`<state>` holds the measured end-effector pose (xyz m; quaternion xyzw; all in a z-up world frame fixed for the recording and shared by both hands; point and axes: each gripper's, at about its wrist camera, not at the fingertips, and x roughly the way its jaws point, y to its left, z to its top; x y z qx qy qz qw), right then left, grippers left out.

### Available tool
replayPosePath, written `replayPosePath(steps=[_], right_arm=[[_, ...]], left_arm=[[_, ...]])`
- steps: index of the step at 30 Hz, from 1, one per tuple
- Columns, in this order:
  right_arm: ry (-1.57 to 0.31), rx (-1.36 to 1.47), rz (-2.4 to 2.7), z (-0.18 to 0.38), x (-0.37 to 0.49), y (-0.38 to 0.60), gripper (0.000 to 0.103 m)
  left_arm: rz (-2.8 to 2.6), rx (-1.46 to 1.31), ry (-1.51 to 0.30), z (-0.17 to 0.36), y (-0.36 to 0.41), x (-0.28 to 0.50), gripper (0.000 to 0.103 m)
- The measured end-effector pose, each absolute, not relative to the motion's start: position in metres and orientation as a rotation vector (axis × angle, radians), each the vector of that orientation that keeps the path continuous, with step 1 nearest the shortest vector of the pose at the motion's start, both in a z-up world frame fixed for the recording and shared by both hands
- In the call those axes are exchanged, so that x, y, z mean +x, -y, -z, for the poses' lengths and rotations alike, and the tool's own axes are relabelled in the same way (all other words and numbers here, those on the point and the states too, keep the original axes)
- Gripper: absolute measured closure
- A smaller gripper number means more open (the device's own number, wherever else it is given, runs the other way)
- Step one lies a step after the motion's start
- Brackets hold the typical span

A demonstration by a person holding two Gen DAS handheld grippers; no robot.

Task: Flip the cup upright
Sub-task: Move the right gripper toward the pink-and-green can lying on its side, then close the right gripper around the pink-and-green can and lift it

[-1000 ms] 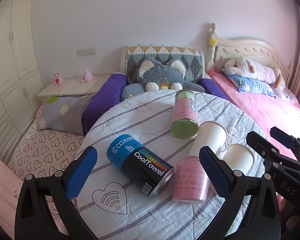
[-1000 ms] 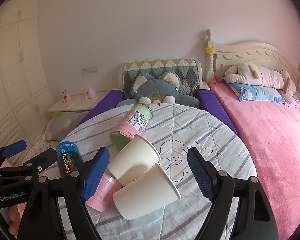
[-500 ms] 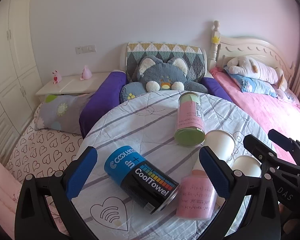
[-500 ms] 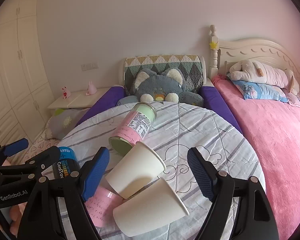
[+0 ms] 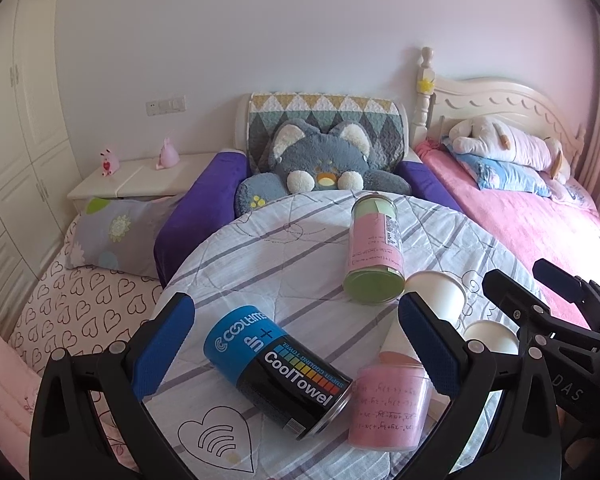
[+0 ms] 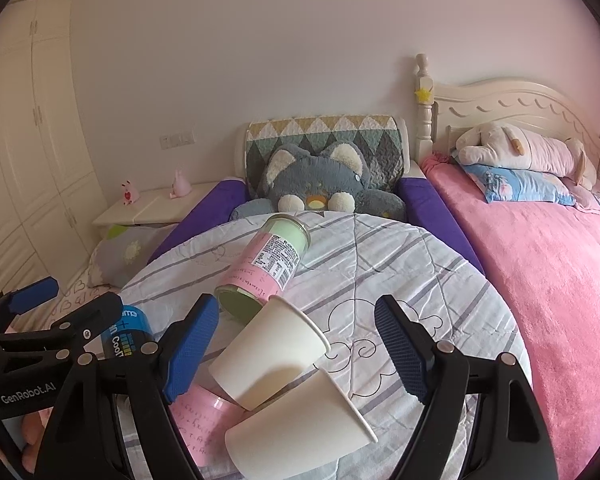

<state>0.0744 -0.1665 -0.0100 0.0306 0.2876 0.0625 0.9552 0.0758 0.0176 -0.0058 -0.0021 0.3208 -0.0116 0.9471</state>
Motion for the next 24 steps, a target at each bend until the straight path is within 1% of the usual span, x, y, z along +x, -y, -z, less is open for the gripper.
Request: replayPosePath(steps=[24], right_arm=[[-0.550, 0.068, -0.135, 0.002, 0.069, 0.166, 0.021]], left_arm=[[0.003, 0.004, -0.610, -0.009, -0.013, 0.070, 0.000]])
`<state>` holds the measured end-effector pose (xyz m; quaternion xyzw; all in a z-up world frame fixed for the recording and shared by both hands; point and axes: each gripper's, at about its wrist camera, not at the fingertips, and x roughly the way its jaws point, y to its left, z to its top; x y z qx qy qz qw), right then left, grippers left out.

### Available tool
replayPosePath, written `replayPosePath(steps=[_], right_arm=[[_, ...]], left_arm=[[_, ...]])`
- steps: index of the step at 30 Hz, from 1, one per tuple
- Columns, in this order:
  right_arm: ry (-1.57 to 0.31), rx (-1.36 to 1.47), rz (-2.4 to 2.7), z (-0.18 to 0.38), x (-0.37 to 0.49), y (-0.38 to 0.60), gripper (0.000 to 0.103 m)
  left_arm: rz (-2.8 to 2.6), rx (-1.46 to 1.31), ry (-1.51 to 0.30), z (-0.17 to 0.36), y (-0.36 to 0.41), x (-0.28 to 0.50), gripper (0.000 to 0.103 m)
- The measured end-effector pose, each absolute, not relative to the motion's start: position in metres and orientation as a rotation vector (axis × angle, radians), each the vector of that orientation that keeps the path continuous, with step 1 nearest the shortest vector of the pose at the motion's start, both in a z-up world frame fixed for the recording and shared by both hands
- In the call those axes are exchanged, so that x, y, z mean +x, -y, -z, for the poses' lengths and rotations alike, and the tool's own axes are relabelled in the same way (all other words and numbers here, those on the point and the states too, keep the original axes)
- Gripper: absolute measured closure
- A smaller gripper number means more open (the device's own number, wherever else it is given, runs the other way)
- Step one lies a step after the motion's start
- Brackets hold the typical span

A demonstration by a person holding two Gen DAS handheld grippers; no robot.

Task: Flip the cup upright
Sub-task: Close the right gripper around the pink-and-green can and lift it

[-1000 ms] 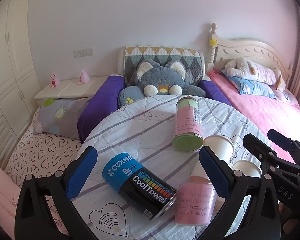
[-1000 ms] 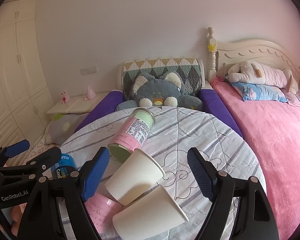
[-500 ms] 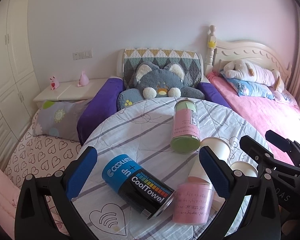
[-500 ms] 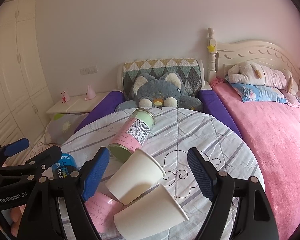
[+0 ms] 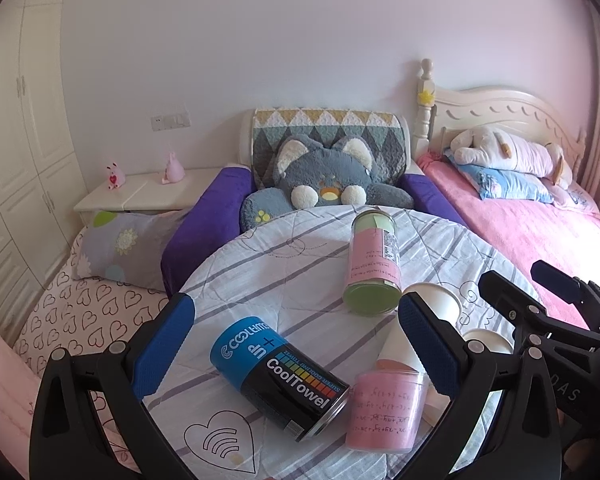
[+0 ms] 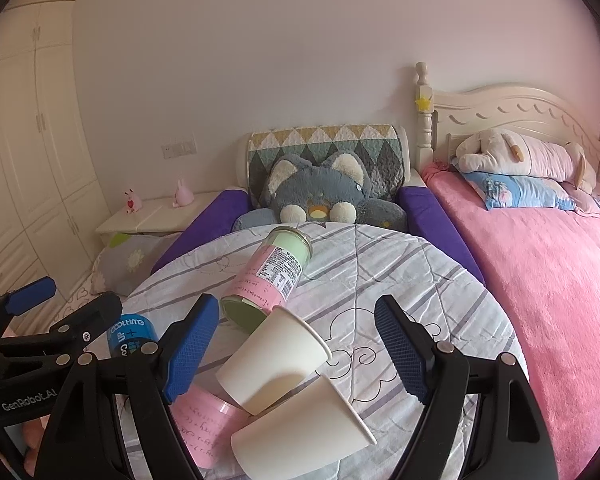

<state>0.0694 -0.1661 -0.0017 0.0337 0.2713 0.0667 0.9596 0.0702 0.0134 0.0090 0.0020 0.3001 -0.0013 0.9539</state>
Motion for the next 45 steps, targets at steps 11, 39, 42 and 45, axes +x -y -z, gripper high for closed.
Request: replayPosePath(steps=[11, 39, 42, 45], right_arm=[[-0.554, 0.058, -0.162, 0.004, 0.075, 0.163, 0.021], [-0.796, 0.113, -0.266, 0.013, 0.192, 0.134, 0.021], [-0.901, 0.189, -0.283, 0.028, 0.224, 0.131, 0.021], [-0.991, 0.238, -0.259, 0.046, 0.253, 0.130, 0.021]], left_arm=[[-0.027, 0.011, -0.597, -0.009, -0.013, 0.069, 0.000], [-0.167, -0.017, -0.711, 0.007, -0.053, 0.149, 0.000], [-0.185, -0.025, -0.739, 0.015, -0.062, 0.164, 0.000], [-0.189, -0.037, -0.769, 0.025, -0.070, 0.175, 0.000]])
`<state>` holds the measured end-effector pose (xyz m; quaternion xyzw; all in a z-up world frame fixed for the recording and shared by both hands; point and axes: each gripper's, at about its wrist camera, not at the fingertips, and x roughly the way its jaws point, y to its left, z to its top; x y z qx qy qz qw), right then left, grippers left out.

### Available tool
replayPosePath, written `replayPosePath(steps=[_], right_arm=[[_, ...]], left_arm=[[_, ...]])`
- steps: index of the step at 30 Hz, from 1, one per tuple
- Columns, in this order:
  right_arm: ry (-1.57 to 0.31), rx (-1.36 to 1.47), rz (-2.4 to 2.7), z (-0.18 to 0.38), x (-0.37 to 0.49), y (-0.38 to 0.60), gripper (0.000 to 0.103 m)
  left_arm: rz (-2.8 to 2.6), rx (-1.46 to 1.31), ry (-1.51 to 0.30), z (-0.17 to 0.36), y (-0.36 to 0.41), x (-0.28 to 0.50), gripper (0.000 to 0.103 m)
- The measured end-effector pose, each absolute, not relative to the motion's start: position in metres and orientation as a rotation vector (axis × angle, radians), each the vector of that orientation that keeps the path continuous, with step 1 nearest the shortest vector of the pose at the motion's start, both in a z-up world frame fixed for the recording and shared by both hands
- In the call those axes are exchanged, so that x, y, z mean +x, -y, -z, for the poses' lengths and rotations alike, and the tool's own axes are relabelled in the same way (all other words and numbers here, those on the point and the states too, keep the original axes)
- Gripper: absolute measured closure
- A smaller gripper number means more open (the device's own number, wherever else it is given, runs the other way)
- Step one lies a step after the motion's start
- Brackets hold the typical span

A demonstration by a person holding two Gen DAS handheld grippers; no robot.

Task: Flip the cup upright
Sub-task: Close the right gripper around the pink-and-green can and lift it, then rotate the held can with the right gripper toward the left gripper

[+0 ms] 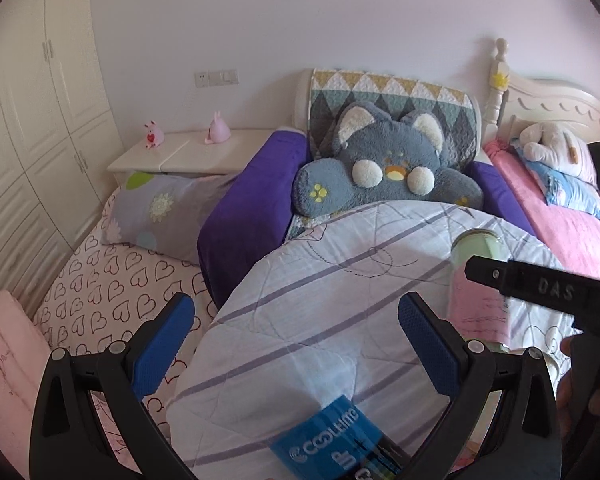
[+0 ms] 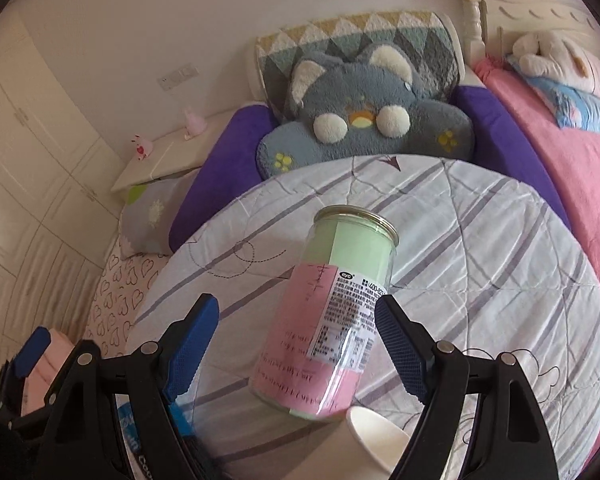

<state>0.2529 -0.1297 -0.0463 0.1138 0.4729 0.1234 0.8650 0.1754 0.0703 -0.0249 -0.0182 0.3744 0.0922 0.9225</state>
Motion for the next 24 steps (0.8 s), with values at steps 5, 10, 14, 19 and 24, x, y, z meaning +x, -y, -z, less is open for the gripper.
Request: replayPosePath(steps=[5, 10, 14, 19, 24], right_arm=[[-1.108, 0.309, -0.238, 0.071, 0.282, 0.129, 0.020], [-1.214, 0.395, -0.264, 0.097, 0.297, 0.132, 0.022], [-1.185, 0.405, -0.297, 0.096, 0.291, 0.132, 0.028], [-1.098, 0.419, -0.335, 0.068, 0.277, 0.133, 0.029], [-1.037, 0.425, -0.383, 0.026, 0.250, 0.140, 0.029]], left_arm=[[-0.176, -0.050, -0.805, 0.037, -0.073, 0.185, 0.000], [-0.159, -0.038, -0.815, 0.044, -0.071, 0.184, 0.000], [-0.153, -0.048, -0.819, 0.044, -0.073, 0.180, 0.000], [-0.151, -0.052, -0.811, 0.038, -0.072, 0.168, 0.000], [-0.147, -0.055, -0.787, 0.024, -0.070, 0.143, 0.000]])
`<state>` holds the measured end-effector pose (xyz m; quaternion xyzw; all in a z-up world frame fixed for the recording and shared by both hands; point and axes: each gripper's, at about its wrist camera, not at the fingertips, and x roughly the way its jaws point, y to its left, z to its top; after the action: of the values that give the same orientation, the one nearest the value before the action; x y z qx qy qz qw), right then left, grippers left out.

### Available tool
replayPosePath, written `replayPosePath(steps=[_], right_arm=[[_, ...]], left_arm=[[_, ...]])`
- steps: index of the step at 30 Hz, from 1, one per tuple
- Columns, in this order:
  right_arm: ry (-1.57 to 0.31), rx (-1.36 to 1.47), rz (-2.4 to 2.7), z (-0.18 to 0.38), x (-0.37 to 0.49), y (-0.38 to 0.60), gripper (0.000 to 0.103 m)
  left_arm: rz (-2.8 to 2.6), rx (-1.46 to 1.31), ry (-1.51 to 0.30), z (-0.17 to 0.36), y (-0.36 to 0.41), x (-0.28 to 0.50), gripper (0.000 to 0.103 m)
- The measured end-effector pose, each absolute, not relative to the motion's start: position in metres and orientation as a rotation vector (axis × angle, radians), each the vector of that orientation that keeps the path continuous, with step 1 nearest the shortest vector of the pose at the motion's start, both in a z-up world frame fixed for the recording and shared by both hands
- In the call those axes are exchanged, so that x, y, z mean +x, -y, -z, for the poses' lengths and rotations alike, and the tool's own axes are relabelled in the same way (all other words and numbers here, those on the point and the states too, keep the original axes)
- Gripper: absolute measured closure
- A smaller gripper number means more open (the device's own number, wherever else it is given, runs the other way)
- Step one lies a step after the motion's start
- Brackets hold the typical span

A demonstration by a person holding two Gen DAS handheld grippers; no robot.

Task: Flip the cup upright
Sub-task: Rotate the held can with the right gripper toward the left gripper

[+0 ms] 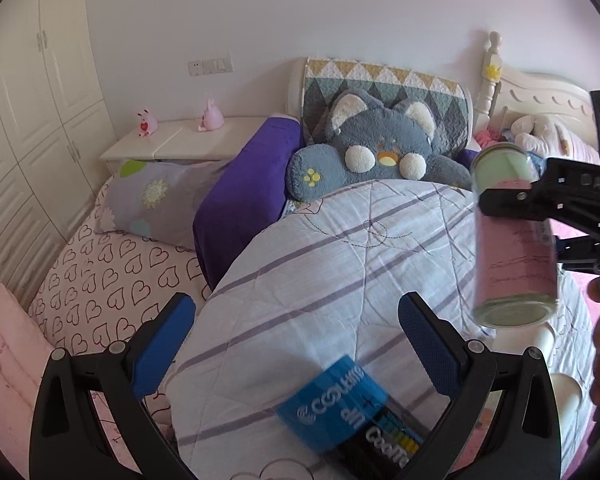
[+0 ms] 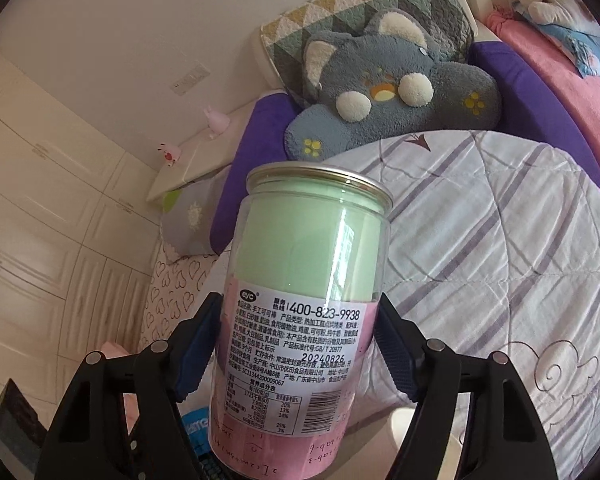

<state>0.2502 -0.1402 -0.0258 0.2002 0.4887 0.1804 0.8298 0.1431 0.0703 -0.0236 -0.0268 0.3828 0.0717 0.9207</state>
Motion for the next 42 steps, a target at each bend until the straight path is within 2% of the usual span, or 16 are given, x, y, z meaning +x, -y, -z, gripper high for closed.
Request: replayPosePath(steps=[8, 16, 24, 30, 42], right_arm=[[-1.048, 0.443, -0.462, 0.003, 0.169, 0.167, 0.029], [-1.123, 0.438, -0.513, 0.025, 0.075, 0.195, 0.029], [-1.260, 0.426, -0.589, 0.068, 0.008, 0.190, 0.028], [-1.339, 0.432, -0.574, 0.104, 0.020, 0.184, 0.028], [-1.237, 0.455, -0.476, 0.105, 0.100, 0.195, 0.029]], left_arm=[[-0.127, -0.062, -0.739, 0.003, -0.059, 0.080, 0.000], [-0.128, -0.052, -0.706, -0.010, -0.044, 0.022, 0.000], [-0.098, -0.041, -0.706, -0.012, -0.028, -0.003, 0.000], [-0.099, -0.023, -0.716, -0.010, -0.021, -0.001, 0.000], [-0.110, -0.002, -0.754, 0.003, -0.008, 0.018, 0.000]])
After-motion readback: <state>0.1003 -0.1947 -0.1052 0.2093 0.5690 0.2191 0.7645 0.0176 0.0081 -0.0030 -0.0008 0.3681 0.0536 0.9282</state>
